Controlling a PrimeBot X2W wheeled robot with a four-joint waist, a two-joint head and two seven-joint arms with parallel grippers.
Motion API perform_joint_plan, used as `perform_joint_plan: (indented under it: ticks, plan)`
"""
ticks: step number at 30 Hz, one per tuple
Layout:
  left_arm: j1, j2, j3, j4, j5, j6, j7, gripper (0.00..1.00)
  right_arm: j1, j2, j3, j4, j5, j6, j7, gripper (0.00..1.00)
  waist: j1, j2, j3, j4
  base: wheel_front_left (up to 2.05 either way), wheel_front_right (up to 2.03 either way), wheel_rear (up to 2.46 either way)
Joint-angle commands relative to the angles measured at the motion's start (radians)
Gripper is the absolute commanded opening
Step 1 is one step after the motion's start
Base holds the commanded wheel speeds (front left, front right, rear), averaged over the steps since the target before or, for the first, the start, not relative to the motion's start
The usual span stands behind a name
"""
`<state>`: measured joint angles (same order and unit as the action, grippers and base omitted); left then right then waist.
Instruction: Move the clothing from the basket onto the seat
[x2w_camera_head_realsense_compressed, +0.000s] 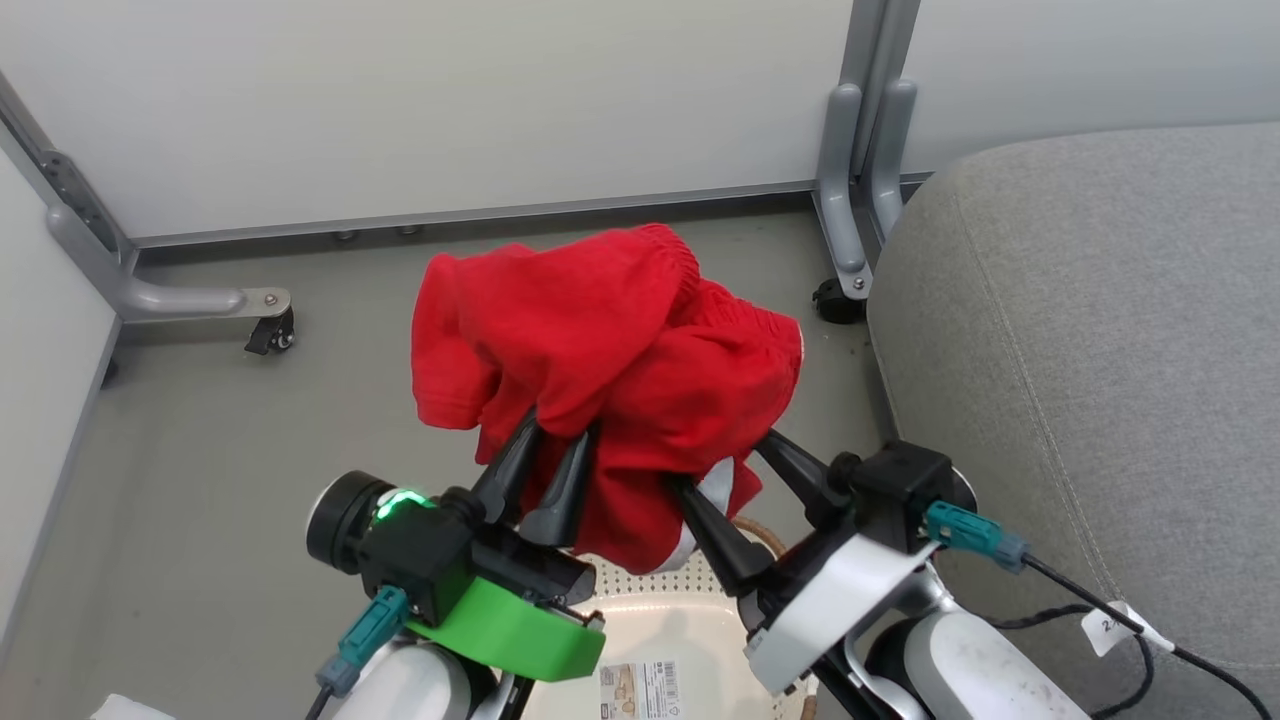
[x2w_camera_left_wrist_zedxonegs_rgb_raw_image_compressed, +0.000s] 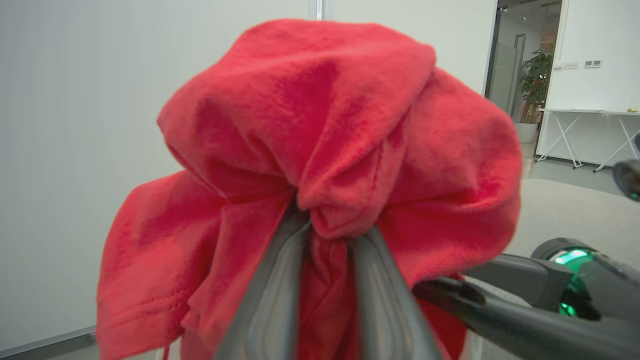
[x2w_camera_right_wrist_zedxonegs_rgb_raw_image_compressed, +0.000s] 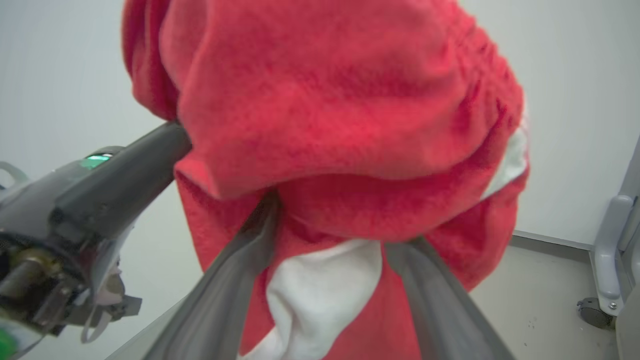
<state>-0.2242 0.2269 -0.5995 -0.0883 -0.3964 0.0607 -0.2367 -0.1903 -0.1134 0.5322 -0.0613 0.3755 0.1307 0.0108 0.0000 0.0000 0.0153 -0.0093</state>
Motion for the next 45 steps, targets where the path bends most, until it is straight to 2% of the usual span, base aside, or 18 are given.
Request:
perform_joint_plan:
  ticks: [1,11,19,20,21,22,42,43,45]
  plan:
    - [-0.019,-0.007,-0.006,0.001,0.004,-0.008,0.002,0.0,-0.028,0.005,0.013,0.025,0.014,0.0,-0.016,1.0,0.0,0.0,-0.001,0.007,0.0,0.0,0.0]
    - [-0.029,-0.02,-0.042,0.01,-0.008,-0.027,0.011,0.0,-0.175,0.033,0.099,0.194,0.038,0.0,-0.098,1.0,0.0,0.0,0.0,0.022,0.0,0.0,0.0]
    - [-0.033,-0.027,-0.062,0.013,-0.013,-0.035,0.015,0.0,-0.267,0.053,0.137,0.322,0.079,0.0,-0.205,1.0,0.0,0.0,0.001,0.03,0.0,0.0,0.0]
    - [-0.034,-0.028,-0.064,0.014,-0.014,-0.036,0.015,0.0,-0.273,0.054,0.141,0.334,0.085,0.0,-0.213,0.8,0.0,0.0,0.0,0.031,0.0,0.0,0.0]
    - [-0.035,-0.029,-0.066,0.014,-0.016,-0.038,0.015,0.0,-0.281,0.056,0.146,0.343,0.092,0.0,-0.226,0.18,0.0,0.0,0.0,0.033,0.0,0.0,0.0]
    - [-0.036,-0.029,-0.067,0.014,-0.017,-0.039,0.015,0.0,-0.288,0.057,0.152,0.352,0.098,0.0,-0.231,0.0,0.0,0.0,0.001,0.033,0.0,0.0,0.0]
    - [-0.04,-0.018,-0.075,0.017,-0.012,-0.022,0.01,0.0,-0.323,0.053,0.178,0.382,0.142,0.0,-0.279,0.0,0.0,0.0,-0.001,0.029,0.0,0.0,0.0]
    - [-0.04,-0.018,-0.075,0.016,-0.01,-0.021,0.009,0.12,-0.32,0.052,0.175,0.378,0.142,0.0,-0.279,0.0,0.0,0.0,-0.002,0.03,0.0,0.0,0.0]
    - [-0.037,-0.018,-0.077,0.016,-0.008,-0.017,0.008,0.71,-0.314,0.05,0.172,0.372,0.14,0.0,-0.279,0.0,0.0,0.0,-0.003,0.032,0.0,0.0,0.0]
